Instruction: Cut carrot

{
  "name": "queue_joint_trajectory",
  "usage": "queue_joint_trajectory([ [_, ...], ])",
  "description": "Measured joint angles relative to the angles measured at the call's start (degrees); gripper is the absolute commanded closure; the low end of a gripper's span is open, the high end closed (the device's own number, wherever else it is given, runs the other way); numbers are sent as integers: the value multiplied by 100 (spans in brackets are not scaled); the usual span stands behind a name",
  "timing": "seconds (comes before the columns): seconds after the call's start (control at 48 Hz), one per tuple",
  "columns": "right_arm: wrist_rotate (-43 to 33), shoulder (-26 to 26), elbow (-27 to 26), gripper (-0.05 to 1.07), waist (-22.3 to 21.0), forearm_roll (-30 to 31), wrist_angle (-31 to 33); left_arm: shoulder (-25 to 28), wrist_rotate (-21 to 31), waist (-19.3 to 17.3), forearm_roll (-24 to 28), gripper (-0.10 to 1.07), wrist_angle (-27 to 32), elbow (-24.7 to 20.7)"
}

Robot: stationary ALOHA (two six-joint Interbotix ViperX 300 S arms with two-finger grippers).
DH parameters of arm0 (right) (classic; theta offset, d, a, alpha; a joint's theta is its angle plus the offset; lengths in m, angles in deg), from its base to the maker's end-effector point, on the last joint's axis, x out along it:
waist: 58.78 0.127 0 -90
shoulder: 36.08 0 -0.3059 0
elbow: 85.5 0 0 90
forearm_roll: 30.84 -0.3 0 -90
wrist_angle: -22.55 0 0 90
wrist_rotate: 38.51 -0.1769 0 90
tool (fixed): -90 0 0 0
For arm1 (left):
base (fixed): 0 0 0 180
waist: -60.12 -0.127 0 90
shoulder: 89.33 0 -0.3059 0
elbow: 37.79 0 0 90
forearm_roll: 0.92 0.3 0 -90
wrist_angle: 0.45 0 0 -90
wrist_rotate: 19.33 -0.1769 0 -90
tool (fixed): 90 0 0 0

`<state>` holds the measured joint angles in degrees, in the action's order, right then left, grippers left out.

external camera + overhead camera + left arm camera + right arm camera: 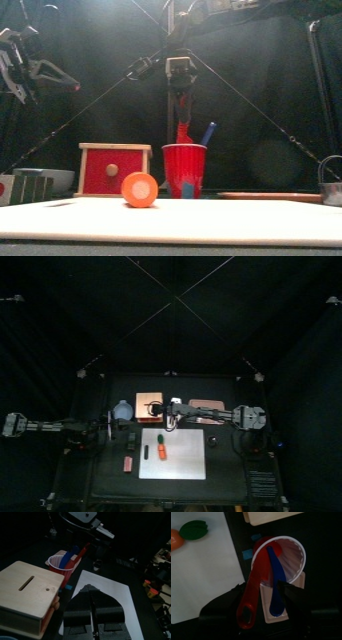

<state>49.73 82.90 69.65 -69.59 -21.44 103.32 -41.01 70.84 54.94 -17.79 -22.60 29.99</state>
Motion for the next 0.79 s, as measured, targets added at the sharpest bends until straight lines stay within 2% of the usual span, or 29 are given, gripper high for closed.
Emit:
queue_joint_trajectory([
  [0.25,35,0,-44,45,-9,-26,26,0,0,0,0,99,9,0],
  [0.521,343,26,-176,46,-26,-246,26,0,0,0,0,99,0,0],
  [0.792,387,193,-299,41,-123,-413,35,0,0,0,-9,99,0,0],
])
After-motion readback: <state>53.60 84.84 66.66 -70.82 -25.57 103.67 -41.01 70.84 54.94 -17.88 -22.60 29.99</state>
